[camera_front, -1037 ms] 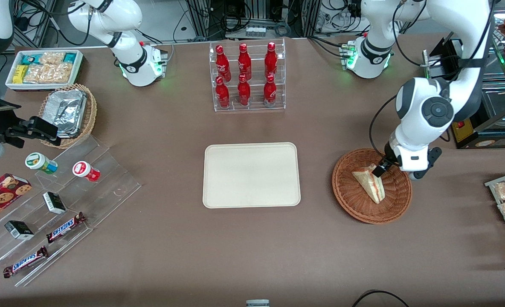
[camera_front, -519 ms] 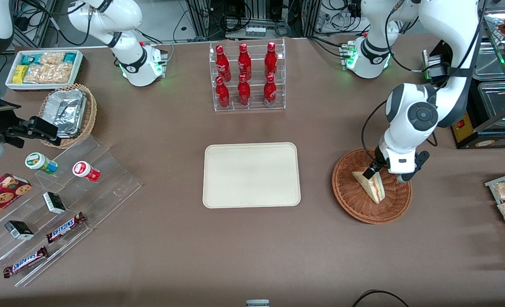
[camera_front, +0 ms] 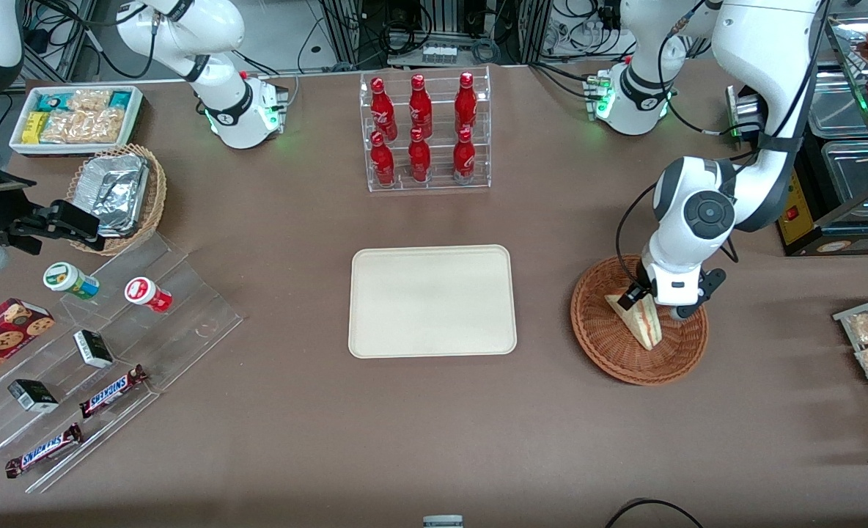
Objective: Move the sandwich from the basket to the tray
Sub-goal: 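Lower the open left gripper around the wrapped sandwich, then close the left gripper on the sandwich and lift it, then carry the held sandwich over the white tray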
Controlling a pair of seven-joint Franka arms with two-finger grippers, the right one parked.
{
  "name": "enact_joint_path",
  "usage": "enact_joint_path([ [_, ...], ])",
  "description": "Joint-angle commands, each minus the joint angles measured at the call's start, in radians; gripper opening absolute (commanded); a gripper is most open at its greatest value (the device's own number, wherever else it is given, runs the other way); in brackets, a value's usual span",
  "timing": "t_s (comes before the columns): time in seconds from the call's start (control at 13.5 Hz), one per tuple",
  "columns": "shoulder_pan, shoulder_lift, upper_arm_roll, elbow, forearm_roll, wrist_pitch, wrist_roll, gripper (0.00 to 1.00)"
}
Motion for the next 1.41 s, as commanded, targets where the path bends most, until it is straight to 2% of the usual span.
enact_joint_path([
  [0.0, -0.008, 0.037, 0.001, 0.072, 0.016, -0.022, -0.009, 0.0],
  [0.22, -0.024, 0.025, 0.0, 0.116, 0.018, -0.119, 0.0, 0.0],
  [0.44, -0.077, -0.004, -0.005, 0.22, 0.018, -0.33, 0.002, 0.0],
  [0.74, -0.218, -0.026, -0.007, 0.363, 0.016, -0.568, -0.001, 0.0],
  [0.96, -0.362, 0.006, -0.008, 0.424, 0.006, -0.572, -0.011, 0.0],
  [1.33, -0.582, 0.248, -0.008, 0.622, 0.012, -0.523, -0.002, 0.0],
])
